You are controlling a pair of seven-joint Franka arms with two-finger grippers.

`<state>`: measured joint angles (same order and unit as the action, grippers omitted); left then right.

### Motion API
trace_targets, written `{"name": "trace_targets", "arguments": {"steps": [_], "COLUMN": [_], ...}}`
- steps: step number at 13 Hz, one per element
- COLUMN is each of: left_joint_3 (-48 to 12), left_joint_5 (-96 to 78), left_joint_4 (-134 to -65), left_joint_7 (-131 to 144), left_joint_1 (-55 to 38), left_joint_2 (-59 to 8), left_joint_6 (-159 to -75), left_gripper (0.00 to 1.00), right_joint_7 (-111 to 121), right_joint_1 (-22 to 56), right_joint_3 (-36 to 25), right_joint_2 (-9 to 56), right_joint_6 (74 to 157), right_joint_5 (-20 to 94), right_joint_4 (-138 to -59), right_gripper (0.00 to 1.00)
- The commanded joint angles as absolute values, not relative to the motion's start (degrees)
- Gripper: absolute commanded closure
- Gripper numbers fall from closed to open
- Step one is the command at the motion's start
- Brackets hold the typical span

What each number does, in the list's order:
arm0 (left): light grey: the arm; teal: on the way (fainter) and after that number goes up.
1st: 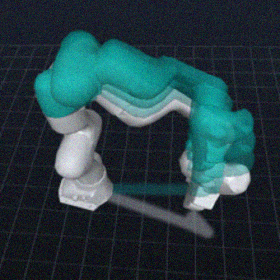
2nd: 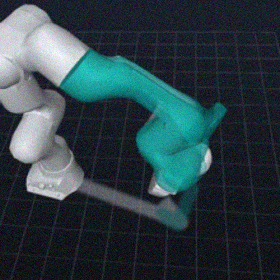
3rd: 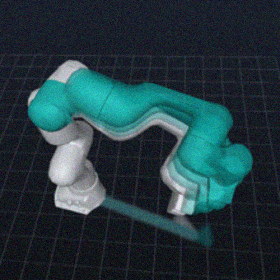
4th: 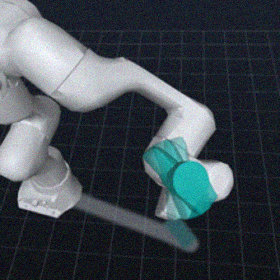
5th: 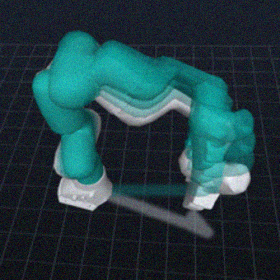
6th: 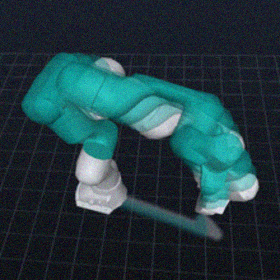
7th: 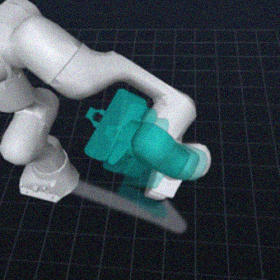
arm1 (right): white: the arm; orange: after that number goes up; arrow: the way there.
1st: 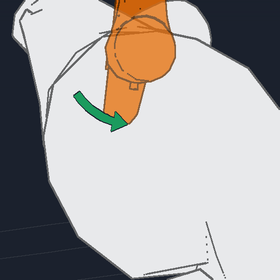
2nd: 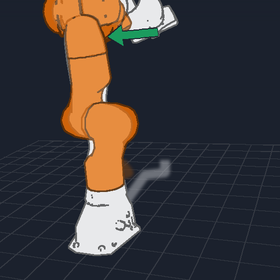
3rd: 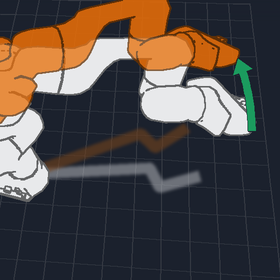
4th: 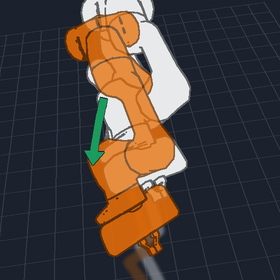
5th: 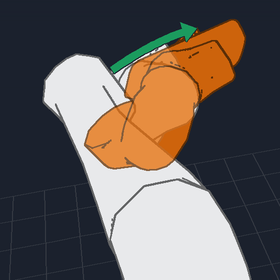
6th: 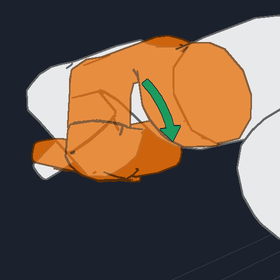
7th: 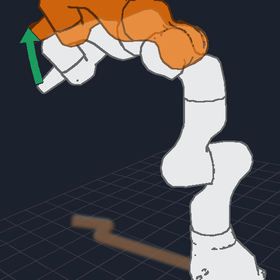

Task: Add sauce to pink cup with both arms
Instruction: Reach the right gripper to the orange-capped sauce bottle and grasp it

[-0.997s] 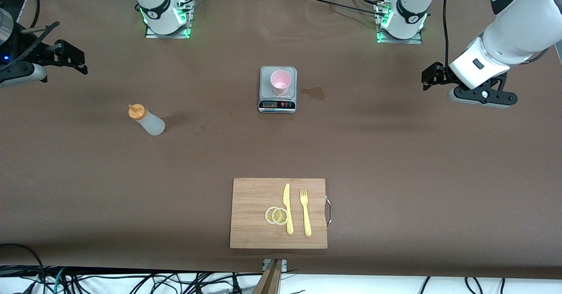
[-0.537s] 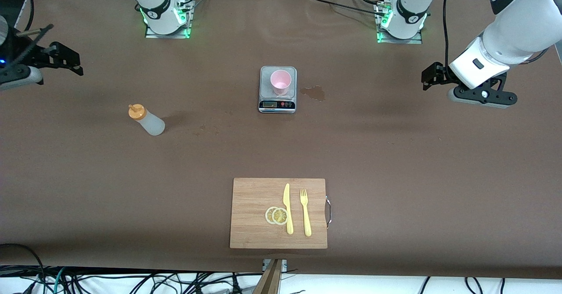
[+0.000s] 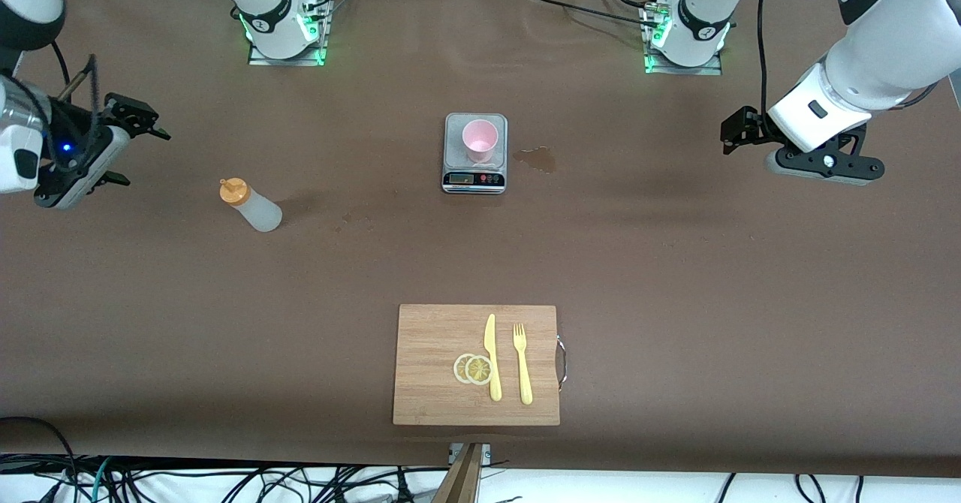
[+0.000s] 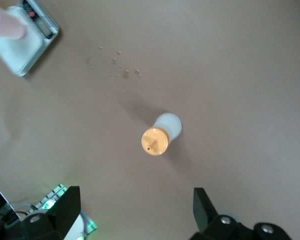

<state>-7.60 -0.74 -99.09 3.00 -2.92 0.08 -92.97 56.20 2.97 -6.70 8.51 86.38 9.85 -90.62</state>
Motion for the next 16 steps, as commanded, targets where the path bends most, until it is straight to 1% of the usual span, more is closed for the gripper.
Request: {"name": "trace_targets", "arguments": {"steps": [1, 3, 5, 7, 9, 14, 16], "left_joint_3": [-7.29, -7.21, -7.21, -7.21, -7.21, -7.29, -7.29], "left_joint_5": [-1.93, -1.85, -1.93, -1.85, -1.85, -1.85, -1.85], "left_joint_4": [-99.32, -99.32, -99.23, -99.32, -99.32, -99.32, -99.32], "left_joint_7": [1.93, 1.85, 1.85, 1.93, 1.93, 2.11, 2.11], "left_joint_1": [-3.08, -3.08, -3.08, -3.08, -3.08, -3.16, -3.16], "left_joint_2": [0.79, 0.79, 0.79, 0.79, 0.79, 0.79, 0.79], "left_joint_6": [-92.2, -92.2, -92.2, -92.2, -92.2, -92.11, -91.93], "left_gripper": [0.0, 0.0, 0.0, 0.0, 0.0, 0.0, 0.0], "right_joint_7": [70.53, 82.29, 95.81, 108.23, 119.04, 144.18, 148.52], "right_joint_1": [-0.95, -4.29, -9.21, -12.29, -13.88, -14.85, -14.85], "right_joint_3": [-7.99, -8.35, -8.35, -8.35, -8.44, -8.44, -8.44], "right_joint_2": [9.4, 11.94, 17.81, 22.74, 27.14, 34.7, 37.43], "right_joint_6": [89.99, 91.58, 91.58, 91.5, 91.58, 91.23, 90.7], "right_joint_5": [16.42, 20.46, 27.12, 32.67, 37.59, 47.79, 49.39], "right_joint_4": [-94.73, -96.5, -96.42, -96.42, -96.85, -99.14, -100.1], "right_gripper": [0.0, 0.0, 0.0, 0.0, 0.0, 0.0, 0.0]}}
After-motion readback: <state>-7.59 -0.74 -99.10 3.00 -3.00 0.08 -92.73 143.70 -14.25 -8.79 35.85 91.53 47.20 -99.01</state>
